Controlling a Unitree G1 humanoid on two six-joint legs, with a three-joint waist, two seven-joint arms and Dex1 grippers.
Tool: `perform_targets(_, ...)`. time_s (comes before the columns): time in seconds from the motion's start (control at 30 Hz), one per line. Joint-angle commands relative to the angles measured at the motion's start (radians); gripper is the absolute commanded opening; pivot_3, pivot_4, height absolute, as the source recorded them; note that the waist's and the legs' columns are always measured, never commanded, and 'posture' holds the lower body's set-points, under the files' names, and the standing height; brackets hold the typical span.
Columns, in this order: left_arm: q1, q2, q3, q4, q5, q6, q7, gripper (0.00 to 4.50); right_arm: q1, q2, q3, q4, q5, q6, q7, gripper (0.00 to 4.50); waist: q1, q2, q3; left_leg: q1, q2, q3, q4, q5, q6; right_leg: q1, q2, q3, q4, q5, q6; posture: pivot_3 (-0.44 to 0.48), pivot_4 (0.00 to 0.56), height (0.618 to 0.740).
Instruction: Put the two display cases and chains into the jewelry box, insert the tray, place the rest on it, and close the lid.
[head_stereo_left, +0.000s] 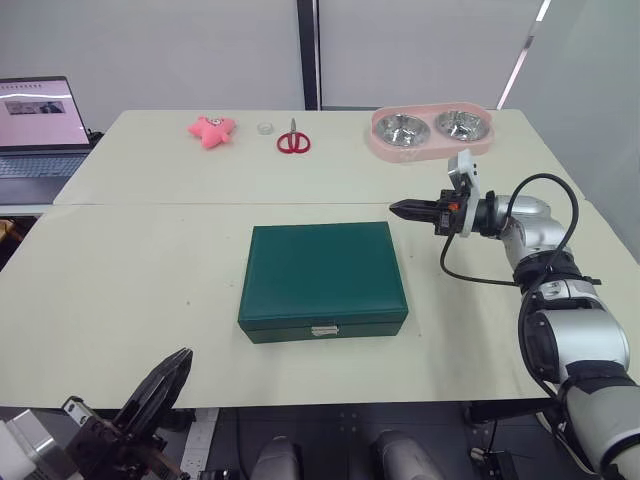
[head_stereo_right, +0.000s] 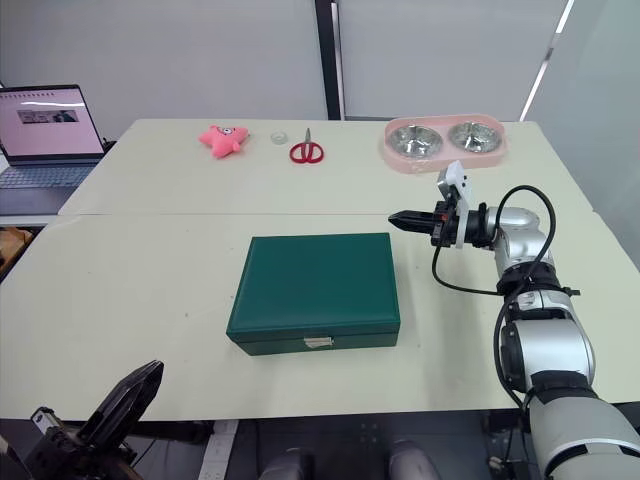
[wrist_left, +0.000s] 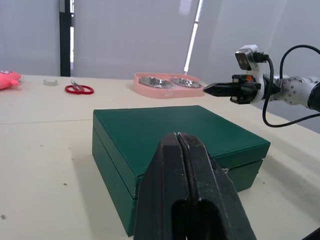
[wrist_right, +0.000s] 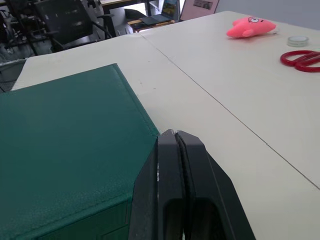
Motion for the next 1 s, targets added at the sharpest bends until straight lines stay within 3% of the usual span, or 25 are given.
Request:
perform_targets(0.03,-0.026,0.049,0.060,0.031,-0.039,0.040,0.051,0.00,0.045,-0.044,-0.029,-0.101,0.029,-0.006,-0.022,0.03,0.001,0.000,0.000,0.000,0.000,0.000,0.000,0.000,0.000,0.000,0.000,0.000,0.000,0.000,0.000,0.000,0.150,0.740)
perform_targets(0.13,-0.111,0.113,0.131,0.114,-0.079,0.104,0.150,0.00,0.146,-0.100,-0.053,-0.205,0.045,0.033,-0.050,0.03,0.010,0.000,0.000,0.000,0.000,-0.001,0.000,0.000,0.000,0.001,0.000,-0.001,0.000,0.000,0.000,0.000,0.150,0.740)
perform_targets(0.2,-0.132,0.174,0.132,0.166,-0.029,0.192,0.205,0.00,0.219,-0.137,-0.063,-0.270,0.050,0.054,-0.072,0.57,0.013,0.000,0.000,0.000,0.000,-0.002,0.001,0.000,0.000,0.001,0.000,-0.002,0.000,0.000,0.000,0.000,0.150,0.740)
perform_targets(0.3,-0.185,0.200,0.148,0.216,-0.006,0.180,0.184,0.17,0.323,-0.180,-0.075,-0.360,0.058,0.063,-0.112,1.34,0.014,0.000,0.000,0.000,-0.001,-0.001,0.001,0.000,0.000,0.001,-0.001,-0.001,0.000,0.000,0.000,0.000,0.150,0.740)
perform_targets(0.4,-0.251,0.252,0.140,0.309,0.038,0.218,0.175,0.89,0.430,-0.212,-0.126,-0.436,0.092,0.074,-0.157,2.19,0.013,0.001,0.000,0.001,0.000,-0.001,0.000,0.000,0.000,0.001,0.000,-0.001,0.001,0.000,0.000,0.000,0.150,0.740)
perform_targets(0.63,-0.538,0.363,0.128,0.614,0.153,0.229,0.156,3.18,0.704,-0.252,-0.233,-0.613,0.155,0.097,-0.256,4.37,0.020,0.002,-0.001,0.001,0.000,-0.002,0.001,0.000,0.000,0.002,0.000,-0.002,0.001,0.000,0.000,0.000,0.150,0.740)
perform_targets(0.77,-0.701,0.467,0.120,0.802,0.210,0.260,0.129,4.46,0.786,-0.272,-0.239,-0.610,0.131,0.066,-0.297,4.50,0.018,0.002,-0.001,0.001,0.000,-0.002,0.001,0.000,0.000,0.002,0.001,-0.002,0.002,0.000,0.000,0.000,0.150,0.740)
perform_targets(1.0,-0.816,0.603,0.099,0.992,0.284,0.273,-0.006,4.46,0.867,-0.282,-0.271,-0.617,0.158,0.067,-0.336,4.50,0.011,0.002,-0.001,0.001,0.000,-0.001,0.000,0.000,0.000,0.001,0.000,-0.002,0.002,0.000,0.000,0.000,0.150,0.740)
